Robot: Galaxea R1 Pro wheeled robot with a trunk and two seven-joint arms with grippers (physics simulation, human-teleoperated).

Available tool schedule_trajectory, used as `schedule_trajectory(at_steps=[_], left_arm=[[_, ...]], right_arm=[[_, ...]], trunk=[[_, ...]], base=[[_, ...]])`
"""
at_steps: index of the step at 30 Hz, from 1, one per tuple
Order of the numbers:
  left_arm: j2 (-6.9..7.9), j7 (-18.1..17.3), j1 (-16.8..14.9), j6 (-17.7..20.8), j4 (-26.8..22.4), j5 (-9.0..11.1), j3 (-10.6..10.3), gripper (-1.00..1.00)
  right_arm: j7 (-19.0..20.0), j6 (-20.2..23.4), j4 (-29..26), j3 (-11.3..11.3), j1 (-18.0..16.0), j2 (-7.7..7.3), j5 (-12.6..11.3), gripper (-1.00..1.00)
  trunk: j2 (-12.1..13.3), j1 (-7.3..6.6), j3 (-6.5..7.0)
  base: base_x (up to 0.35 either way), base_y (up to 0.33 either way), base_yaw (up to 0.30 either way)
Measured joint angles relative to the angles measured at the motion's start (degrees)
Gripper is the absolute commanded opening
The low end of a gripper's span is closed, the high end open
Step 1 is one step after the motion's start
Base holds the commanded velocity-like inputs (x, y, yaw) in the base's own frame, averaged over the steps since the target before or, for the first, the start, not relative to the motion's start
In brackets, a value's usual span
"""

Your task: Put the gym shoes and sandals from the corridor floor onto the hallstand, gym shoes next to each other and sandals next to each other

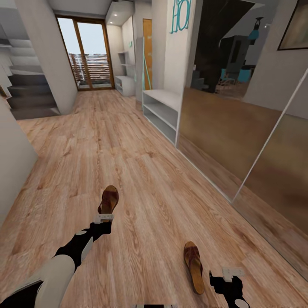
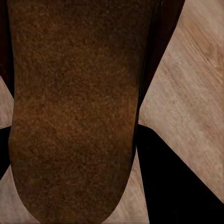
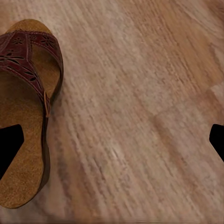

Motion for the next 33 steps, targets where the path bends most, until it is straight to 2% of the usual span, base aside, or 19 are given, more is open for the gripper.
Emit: schedule_trajectory(at_steps=[4, 9, 12, 13, 29, 33], left_arm=[[-0.12, -0.01, -0.08, 0.01, -0.06, 0.00, -0.03, -1.00], [-1.66, 0.01, -2.24, 0.52, -0.14, 0.15, -0.14, -1.00], [-2.21, 0.04, -3.91, 2.36, -0.10, 0.00, -0.10, -1.00], [-2.44, -0.04, -4.91, 4.21, -0.10, 0.07, -0.12, -1.00], [-2.69, -0.09, -5.34, 5.27, -0.04, -0.07, -0.01, -1.00], [-2.67, -0.08, -5.24, 5.14, -0.08, -0.05, -0.04, -1.00]], right_arm=[[0.00, 0.00, -0.05, 0.00, 0.00, 0.00, -0.03, 1.00], [0.00, 0.12, -0.08, -0.02, -0.01, 0.02, -0.04, 1.00], [-0.01, 0.15, -0.27, -0.08, -0.01, 0.05, -0.10, 1.00], [0.01, 0.18, -0.50, -0.09, -0.01, 0.08, -0.11, 1.00], [0.07, 0.26, -1.42, -0.09, -0.01, 0.09, -0.13, 1.00], [0.17, 0.21, -1.78, -0.03, -0.01, 0.09, -0.03, 1.00]], trunk=[[-0.05, 0.10, -0.98], [-0.12, 0.23, -2.41], [-0.16, 0.31, -3.30], [-0.18, 0.33, -3.60], [-0.39, 0.75, -8.38], [-0.40, 0.74, -8.51]], base=[[0.000, 0.000, 0.014], [0.000, 0.000, 0.076], [0.000, 0.000, 0.098], [0.000, 0.000, 0.106], [0.000, 0.000, 0.102], [0.000, 0.000, 0.026]])
